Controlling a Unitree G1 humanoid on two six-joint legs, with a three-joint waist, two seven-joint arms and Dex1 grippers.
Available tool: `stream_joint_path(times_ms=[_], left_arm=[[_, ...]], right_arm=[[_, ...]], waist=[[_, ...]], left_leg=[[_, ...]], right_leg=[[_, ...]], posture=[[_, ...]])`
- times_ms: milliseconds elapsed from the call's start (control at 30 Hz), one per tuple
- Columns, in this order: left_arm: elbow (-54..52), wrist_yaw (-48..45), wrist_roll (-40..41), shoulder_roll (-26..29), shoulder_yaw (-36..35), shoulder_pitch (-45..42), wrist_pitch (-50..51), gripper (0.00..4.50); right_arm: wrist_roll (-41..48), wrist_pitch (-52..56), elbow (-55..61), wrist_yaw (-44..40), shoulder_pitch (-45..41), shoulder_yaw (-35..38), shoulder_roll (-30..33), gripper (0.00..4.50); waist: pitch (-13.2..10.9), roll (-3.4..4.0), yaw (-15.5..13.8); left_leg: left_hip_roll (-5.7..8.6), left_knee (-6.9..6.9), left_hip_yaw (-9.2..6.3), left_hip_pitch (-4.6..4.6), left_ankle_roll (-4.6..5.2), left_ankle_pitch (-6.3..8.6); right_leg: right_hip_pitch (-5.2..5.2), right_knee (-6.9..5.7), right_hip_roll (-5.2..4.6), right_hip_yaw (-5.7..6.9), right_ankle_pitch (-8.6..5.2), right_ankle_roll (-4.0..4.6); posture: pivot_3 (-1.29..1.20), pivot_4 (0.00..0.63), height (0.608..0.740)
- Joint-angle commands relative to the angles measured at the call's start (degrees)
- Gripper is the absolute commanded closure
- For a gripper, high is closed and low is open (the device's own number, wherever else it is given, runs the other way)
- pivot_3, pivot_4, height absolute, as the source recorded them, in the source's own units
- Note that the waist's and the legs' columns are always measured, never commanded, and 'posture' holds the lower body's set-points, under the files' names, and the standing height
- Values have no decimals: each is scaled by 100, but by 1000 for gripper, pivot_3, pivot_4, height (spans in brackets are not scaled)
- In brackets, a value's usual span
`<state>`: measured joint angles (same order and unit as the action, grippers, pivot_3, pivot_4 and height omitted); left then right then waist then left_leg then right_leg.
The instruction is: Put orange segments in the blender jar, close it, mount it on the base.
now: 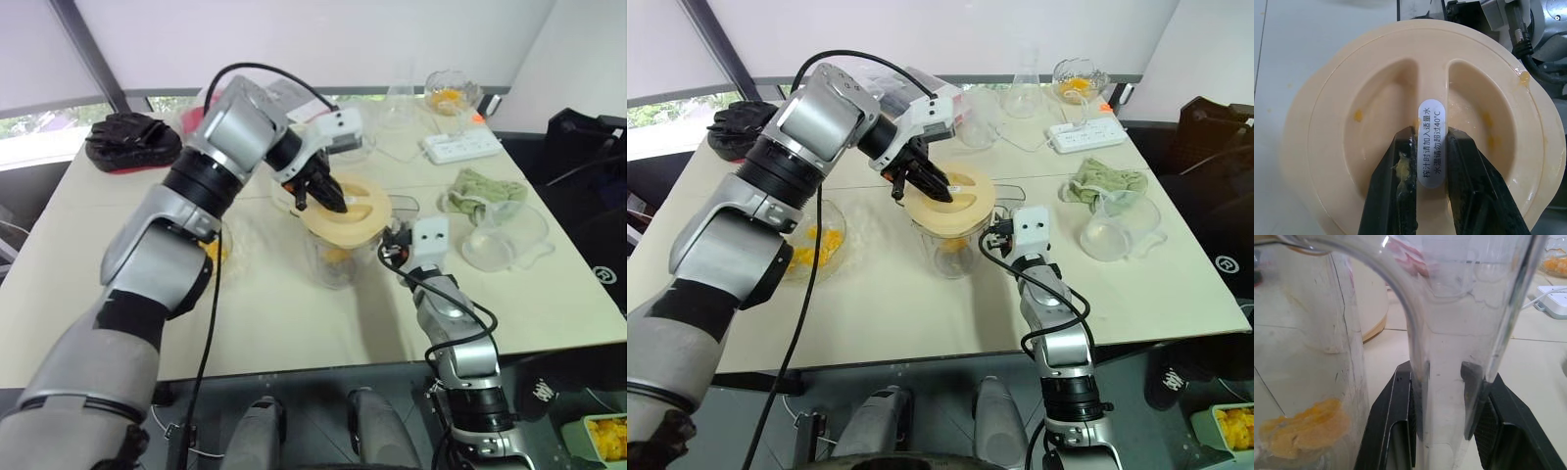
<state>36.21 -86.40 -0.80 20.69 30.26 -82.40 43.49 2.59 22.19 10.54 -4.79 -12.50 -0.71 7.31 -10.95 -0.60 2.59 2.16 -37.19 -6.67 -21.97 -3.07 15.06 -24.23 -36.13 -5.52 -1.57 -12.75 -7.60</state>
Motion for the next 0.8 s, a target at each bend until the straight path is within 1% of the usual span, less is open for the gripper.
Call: stream_joint_path(times_ms=[33,200,367,567,633,667,733,800], left_arm=[[-31,21,-122,-30,229,151,649,4082],[-328,340,26,-127,238,-19,2113,4082],[-1033,423,233,19,214,96,2285,4082],[-1397,484,413,191,186,219,2250,4082],[-1527,437,493,267,192,250,2223,3172],[-1607,434,540,295,168,265,2209,2805],[-1741,490,636,324,82,290,2129,1807],[-1791,602,698,313,-3,286,2095,1807]], right_arm=[[-44,2,217,-22,-7,-23,19,3464],[-55,10,227,-15,3,-24,22,3464],[-72,-2,201,-26,-5,-42,22,3464],[-72,-16,137,-66,-54,-37,48,3464],[-72,-17,123,-81,-61,-38,58,3464],[-72,-18,118,-89,-63,-39,63,3464],[-73,-17,117,-101,-62,-41,66,3464],[-76,-19,111,-111,-64,-43,67,3464]], waist=[[0,0,1],[0,0,1],[0,1,9],[0,1,15],[0,1,17],[-1,1,19],[-1,2,12],[-1,2,8]], left_leg=[[0,0,0,0,0,0],[0,0,0,-1,0,0],[0,2,0,1,0,0],[-1,2,0,3,0,0],[-1,2,0,3,0,0],[-1,2,1,4,0,0],[-1,1,1,4,0,0],[-1,0,1,4,0,0]], right_leg=[[0,0,0,0,0,0],[2,1,0,0,-1,-1],[2,0,0,0,-1,-1],[2,0,0,0,0,0],[2,0,0,-1,0,0],[2,0,0,-1,0,0],[0,-2,1,-2,0,1],[0,-2,1,-3,1,1]], posture=[[0,150,740],[0,150,740],[0,150,740],[0,150,740],[0,150,740],[0,150,740],[0,150,740],[0,150,740]])
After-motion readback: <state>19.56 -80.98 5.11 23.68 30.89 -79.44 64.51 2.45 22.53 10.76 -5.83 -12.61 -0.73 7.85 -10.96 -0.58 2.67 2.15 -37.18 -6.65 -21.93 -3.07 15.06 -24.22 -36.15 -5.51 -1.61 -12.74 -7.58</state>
